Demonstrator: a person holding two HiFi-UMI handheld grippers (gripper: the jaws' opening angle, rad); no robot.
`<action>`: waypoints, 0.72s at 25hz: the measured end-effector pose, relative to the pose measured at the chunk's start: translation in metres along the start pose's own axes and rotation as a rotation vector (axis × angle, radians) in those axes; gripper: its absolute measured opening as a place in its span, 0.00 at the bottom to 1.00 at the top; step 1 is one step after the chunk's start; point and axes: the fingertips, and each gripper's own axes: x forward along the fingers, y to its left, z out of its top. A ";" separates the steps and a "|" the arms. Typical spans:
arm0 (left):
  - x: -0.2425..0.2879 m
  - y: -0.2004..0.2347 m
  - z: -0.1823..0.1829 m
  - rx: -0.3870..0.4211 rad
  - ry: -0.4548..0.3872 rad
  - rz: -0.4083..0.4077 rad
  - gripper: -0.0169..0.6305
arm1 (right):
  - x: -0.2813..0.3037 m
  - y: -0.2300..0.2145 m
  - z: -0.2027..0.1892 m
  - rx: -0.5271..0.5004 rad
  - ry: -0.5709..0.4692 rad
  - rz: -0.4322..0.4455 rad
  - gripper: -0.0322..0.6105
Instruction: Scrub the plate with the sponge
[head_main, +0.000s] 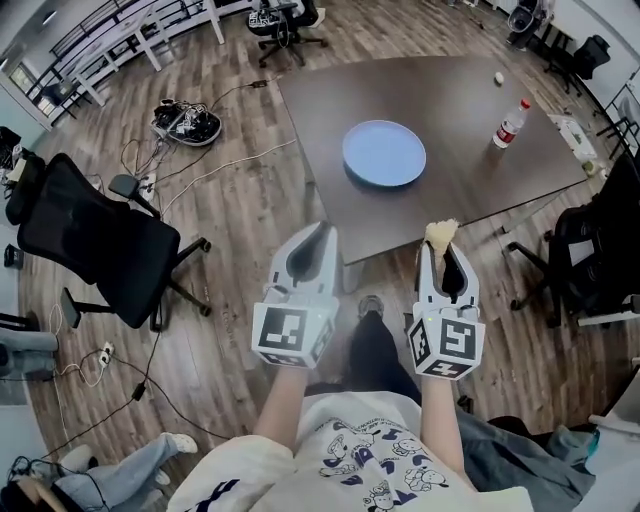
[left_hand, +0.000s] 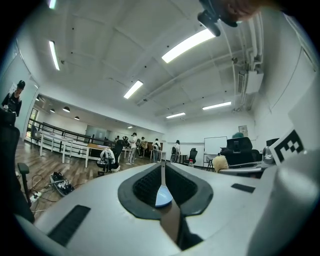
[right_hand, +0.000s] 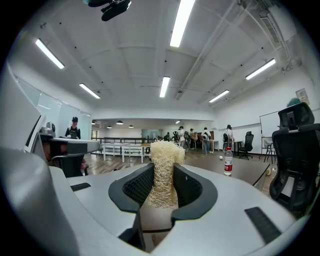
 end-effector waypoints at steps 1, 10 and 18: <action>0.011 0.003 0.000 0.001 0.000 0.007 0.07 | 0.013 -0.004 0.001 0.000 -0.001 0.006 0.24; 0.122 0.039 0.004 -0.031 0.009 0.097 0.07 | 0.135 -0.048 0.021 -0.006 0.001 0.087 0.24; 0.194 0.064 -0.008 -0.053 0.066 0.187 0.07 | 0.220 -0.072 0.021 0.011 0.030 0.155 0.24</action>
